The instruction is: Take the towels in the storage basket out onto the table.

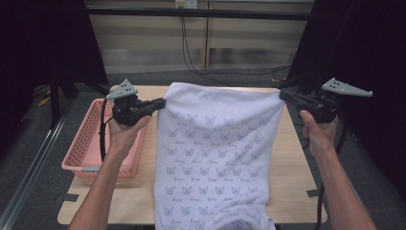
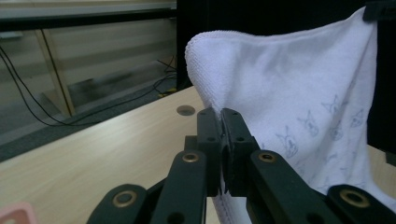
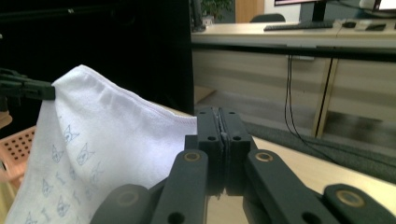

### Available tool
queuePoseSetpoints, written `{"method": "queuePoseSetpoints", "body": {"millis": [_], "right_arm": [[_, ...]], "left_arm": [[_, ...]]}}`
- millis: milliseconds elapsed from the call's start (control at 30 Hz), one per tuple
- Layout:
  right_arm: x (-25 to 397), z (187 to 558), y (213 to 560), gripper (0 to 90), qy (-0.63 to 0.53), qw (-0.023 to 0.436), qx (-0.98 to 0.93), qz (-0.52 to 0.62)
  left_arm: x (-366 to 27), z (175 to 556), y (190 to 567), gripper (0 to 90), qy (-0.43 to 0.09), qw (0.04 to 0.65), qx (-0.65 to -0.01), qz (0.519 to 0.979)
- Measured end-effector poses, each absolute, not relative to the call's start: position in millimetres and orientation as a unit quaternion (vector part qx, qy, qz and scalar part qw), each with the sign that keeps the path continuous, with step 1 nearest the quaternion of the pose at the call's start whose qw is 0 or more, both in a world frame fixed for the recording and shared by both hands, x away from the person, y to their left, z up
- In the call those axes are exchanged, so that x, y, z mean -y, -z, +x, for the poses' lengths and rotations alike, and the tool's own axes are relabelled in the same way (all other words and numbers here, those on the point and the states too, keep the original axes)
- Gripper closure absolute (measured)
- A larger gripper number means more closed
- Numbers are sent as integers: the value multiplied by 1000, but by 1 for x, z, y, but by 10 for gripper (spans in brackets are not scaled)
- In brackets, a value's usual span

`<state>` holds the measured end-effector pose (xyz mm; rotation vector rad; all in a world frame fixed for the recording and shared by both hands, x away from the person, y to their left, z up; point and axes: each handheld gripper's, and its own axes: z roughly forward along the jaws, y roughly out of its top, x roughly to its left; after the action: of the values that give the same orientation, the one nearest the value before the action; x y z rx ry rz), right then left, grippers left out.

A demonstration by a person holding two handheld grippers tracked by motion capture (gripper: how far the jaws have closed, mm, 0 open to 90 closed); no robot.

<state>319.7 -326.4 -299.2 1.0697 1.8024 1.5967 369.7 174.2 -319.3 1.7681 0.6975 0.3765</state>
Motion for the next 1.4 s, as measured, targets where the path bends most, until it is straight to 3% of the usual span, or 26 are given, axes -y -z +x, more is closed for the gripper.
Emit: {"method": "queuePoseSetpoints", "body": {"millis": [200,533,633,667,767,933,1167,1400], "right_arm": [[329,330,280,887,-588,269,-657,387],[319,402,341,887,-526,237,-688,440],[317,421,360,866,-503,229,-697,457],[318,426,366,811,-492,230,-698,467],[322,431,378,738,-481,225,-695,484],[326,416,383,697,-478,227,-702,476],[314,358,394,630,-492,201,-725,438],[293,312,423,537,-465,157,-765,416]], "left_arm": [[-173,373,311,875,-172,560,-294,755],[-148,428,365,860,-136,505,-352,776],[-143,439,380,753,-139,493,-372,774],[-142,442,384,684,-142,486,-379,774],[-139,440,390,643,-136,485,-378,777],[-134,423,384,651,-124,504,-346,782],[-131,386,389,666,-105,493,-308,807],[-135,343,425,696,-60,471,-298,828]]}}
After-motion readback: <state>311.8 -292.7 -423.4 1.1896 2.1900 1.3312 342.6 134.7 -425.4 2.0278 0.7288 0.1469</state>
